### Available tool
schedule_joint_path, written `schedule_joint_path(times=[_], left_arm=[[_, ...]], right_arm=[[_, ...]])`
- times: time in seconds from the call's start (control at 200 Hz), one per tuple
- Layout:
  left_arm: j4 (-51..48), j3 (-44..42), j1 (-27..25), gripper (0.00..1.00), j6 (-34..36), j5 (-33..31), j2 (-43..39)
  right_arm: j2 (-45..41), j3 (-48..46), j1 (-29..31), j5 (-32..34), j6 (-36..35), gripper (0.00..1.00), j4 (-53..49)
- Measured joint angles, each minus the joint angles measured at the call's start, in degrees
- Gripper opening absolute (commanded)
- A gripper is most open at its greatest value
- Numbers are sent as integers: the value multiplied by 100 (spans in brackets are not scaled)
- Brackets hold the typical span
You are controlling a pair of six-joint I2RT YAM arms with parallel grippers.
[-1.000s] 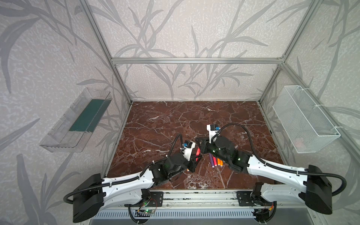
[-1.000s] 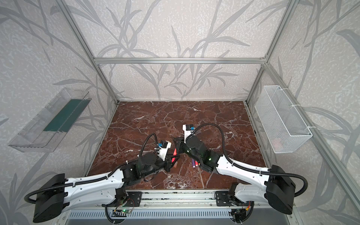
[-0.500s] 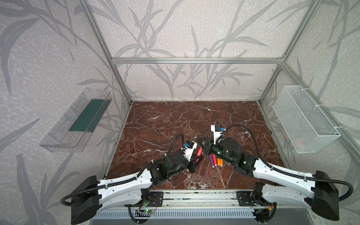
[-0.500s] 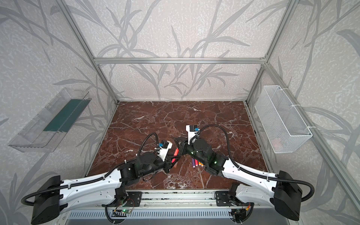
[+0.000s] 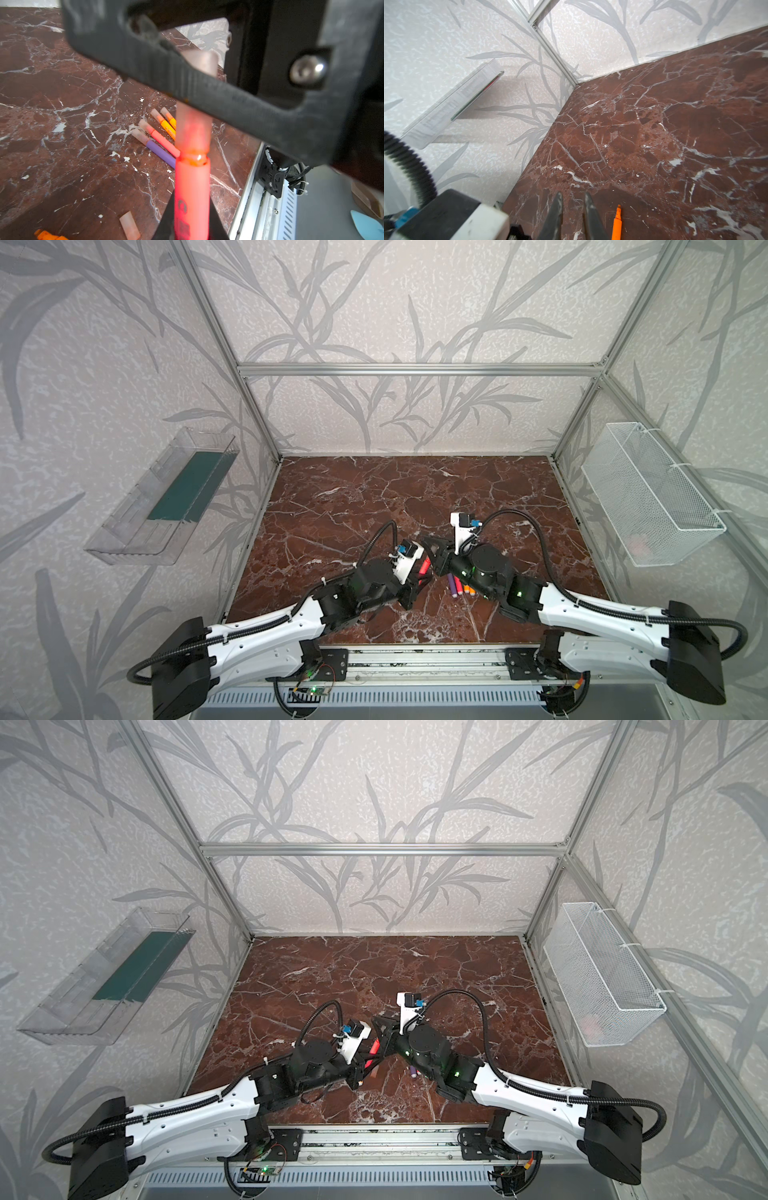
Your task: Insert the pens into the pen caps
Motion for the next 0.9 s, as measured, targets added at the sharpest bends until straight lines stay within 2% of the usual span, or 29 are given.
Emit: schedule_joint_path(times=[0.17,0.355,0.535,0.655,0.76,0.9], left_arm=[[-168,48,-17,0,227,-208,57],[-269,96,-20,0,304,-229,48],[-455,96,304,0,280,675,-83],[-560,96,385,0,284,957,-260],[-704,96,385,0,328,1034,-424],[-994,96,385,0,472,879,-529]], right_arm=[[184,127,216,564,289,0,-181],[184,-2,247,647,341,0,96],[129,-660,251,348,-44,0,1425],[81,-754,313,249,-155,0,1733],[68,-643,662,826,-17,0,1565],[326,-166,1038,1694,527,0,741]])
